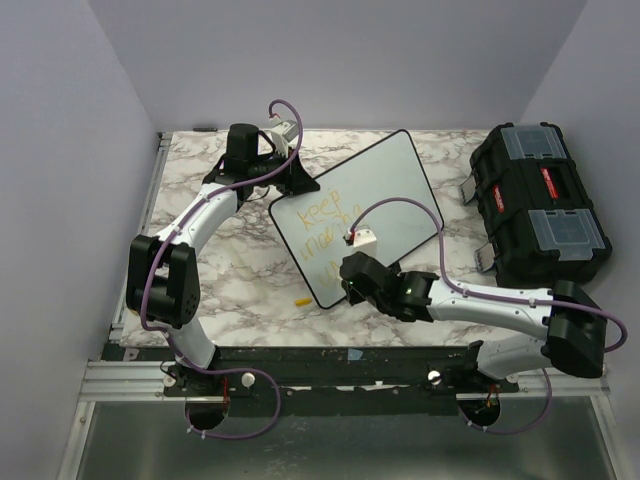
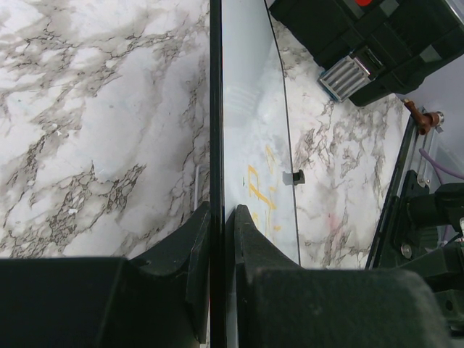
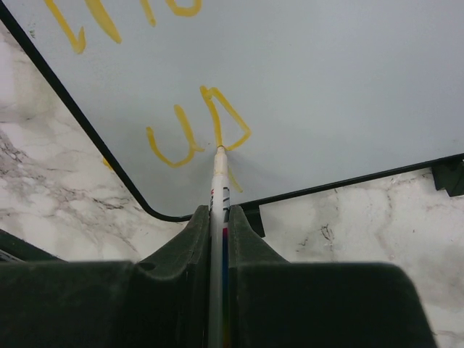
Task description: Write a sentence on the whiteboard
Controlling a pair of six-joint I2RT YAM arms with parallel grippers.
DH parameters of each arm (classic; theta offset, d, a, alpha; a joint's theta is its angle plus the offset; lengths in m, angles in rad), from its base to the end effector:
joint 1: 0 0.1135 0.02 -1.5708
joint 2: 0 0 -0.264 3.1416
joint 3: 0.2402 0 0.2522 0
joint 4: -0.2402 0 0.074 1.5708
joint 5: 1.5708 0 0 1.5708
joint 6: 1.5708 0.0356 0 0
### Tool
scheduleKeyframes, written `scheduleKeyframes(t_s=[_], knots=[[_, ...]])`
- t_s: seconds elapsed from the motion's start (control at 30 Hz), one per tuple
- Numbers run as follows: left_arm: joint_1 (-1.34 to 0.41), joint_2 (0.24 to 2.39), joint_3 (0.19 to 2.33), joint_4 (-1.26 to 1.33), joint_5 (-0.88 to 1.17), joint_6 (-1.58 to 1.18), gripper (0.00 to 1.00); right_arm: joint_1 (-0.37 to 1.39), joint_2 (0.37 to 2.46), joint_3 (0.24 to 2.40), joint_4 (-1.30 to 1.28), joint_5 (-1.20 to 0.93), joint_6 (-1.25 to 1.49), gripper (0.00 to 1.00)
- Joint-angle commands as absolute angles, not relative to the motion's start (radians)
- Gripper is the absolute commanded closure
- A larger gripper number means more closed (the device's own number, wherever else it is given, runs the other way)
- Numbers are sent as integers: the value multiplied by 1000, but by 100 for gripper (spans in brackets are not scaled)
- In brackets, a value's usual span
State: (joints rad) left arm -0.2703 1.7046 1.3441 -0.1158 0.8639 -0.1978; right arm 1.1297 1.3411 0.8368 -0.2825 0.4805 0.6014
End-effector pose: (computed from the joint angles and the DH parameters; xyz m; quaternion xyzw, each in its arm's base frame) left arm 0.3704 -0.1307 0.3003 0.2458 0.7671 -0.4574 0.3768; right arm 0.1335 0.2443 0.2300 -0.1466 0.8902 0.1400 0.4080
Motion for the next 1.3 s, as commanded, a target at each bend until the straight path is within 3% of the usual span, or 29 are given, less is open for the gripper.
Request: scheduleKeyframes(t_s=[0.0,0.33,0.77,1.27], knots=[[-310,1721,1319,-178,898,-93,100,1122,1301,853,-228,474,592,99],[-310,1721,1316,-172,896,-95,100,1112,1206,829,-197,574,533,99],[-310,1726,1319,-166,897,-100,100,950,1145,757,-202,416,547,99],[-307,1722,1314,-161,900,-103,100,941,1135,726,-168,339,507,99]])
